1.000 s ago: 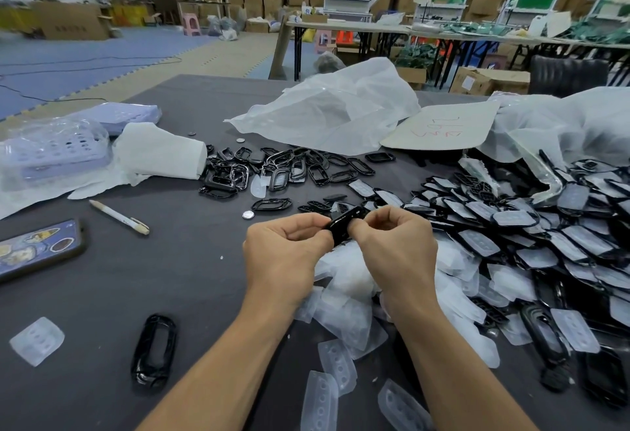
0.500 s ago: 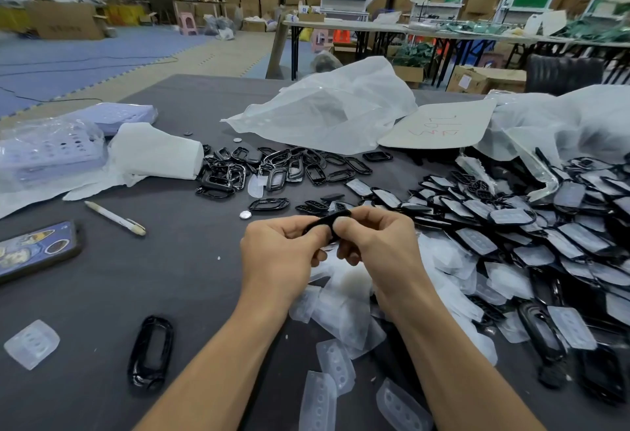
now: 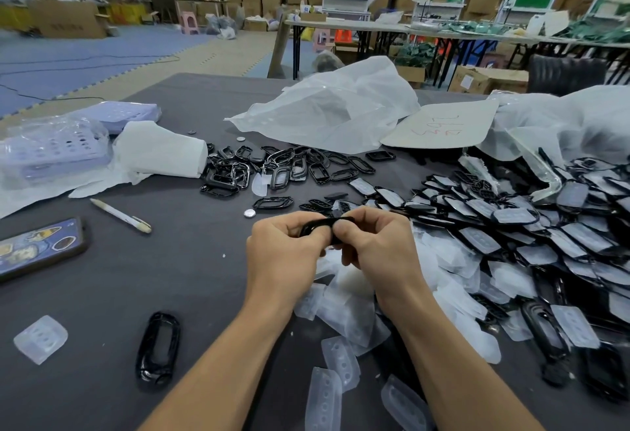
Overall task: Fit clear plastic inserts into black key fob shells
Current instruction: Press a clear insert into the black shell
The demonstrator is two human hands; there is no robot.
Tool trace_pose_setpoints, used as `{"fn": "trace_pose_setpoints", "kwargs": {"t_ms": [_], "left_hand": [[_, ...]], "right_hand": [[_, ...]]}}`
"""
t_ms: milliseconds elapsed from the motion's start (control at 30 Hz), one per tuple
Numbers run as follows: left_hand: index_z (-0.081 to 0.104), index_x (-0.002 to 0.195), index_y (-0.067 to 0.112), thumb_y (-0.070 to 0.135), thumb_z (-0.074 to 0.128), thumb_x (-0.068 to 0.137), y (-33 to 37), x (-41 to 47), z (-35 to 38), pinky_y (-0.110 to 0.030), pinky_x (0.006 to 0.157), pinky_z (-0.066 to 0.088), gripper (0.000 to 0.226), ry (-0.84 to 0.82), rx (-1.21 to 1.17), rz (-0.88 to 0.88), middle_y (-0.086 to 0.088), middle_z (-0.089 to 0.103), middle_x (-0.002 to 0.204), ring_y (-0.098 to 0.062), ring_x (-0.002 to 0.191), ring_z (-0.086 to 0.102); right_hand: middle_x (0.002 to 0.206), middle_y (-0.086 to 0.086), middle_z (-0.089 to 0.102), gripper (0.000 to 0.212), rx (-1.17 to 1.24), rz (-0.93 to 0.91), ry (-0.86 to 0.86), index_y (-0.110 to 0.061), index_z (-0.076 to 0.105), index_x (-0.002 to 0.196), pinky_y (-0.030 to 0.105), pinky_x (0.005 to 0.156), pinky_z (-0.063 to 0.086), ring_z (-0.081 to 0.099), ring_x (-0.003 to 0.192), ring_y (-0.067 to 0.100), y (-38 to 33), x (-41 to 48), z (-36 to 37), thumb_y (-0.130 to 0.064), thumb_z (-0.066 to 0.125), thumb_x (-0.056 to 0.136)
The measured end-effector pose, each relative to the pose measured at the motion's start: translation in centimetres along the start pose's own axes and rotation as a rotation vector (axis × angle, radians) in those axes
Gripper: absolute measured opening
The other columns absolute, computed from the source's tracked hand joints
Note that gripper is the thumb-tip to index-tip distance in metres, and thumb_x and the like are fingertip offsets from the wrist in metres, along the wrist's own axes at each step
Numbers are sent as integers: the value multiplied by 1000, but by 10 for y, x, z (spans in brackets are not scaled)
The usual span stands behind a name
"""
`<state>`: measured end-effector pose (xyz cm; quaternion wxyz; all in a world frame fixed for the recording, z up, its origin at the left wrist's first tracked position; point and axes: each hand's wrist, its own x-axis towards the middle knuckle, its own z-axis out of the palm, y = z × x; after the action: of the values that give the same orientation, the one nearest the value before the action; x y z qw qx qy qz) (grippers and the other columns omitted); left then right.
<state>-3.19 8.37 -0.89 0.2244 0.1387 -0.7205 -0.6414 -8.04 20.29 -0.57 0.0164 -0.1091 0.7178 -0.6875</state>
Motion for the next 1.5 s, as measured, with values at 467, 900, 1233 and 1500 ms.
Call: {"fn": "trace_pose_setpoints", "kwargs": {"t_ms": [467, 900, 1233, 1500], "left_hand": [[84, 73, 16, -11, 73, 81, 6, 3, -3, -22, 58, 56, 31, -51, -224, -83, -13, 77, 70, -19, 59, 72], [84, 76, 20, -12, 75, 79, 5, 2, 3, -28, 68, 61, 34, 15, -318, -244, -10, 78, 75, -20, 63, 68], [83, 81, 18, -8, 82, 78, 2, 11, -7, -20, 59, 56, 26, -53, -175, -174, -11, 79, 75, -17, 62, 73], [85, 76, 15, -5, 79, 79, -2, 15, -11, -25, 58, 58, 21, -153, -222, -401, -15, 79, 78, -19, 62, 72]], "right_hand": [[57, 3, 65, 29, 46, -13, 32, -15, 70, 59, 18, 51, 43, 57, 51, 10, -9, -7, 4, 6, 71, 79], [57, 2, 65, 31, 83, 27, 66, -18, 68, 56, 17, 52, 45, 58, 53, 10, -5, -9, 6, 4, 73, 77], [57, 4, 66, 28, 169, 38, 55, -11, 75, 63, 17, 48, 44, 53, 47, 11, -3, -9, 4, 8, 73, 84], [58, -4, 67, 28, -59, -107, 34, -14, 73, 68, 14, 53, 45, 57, 50, 3, 0, -10, 6, 8, 72, 84]]}}
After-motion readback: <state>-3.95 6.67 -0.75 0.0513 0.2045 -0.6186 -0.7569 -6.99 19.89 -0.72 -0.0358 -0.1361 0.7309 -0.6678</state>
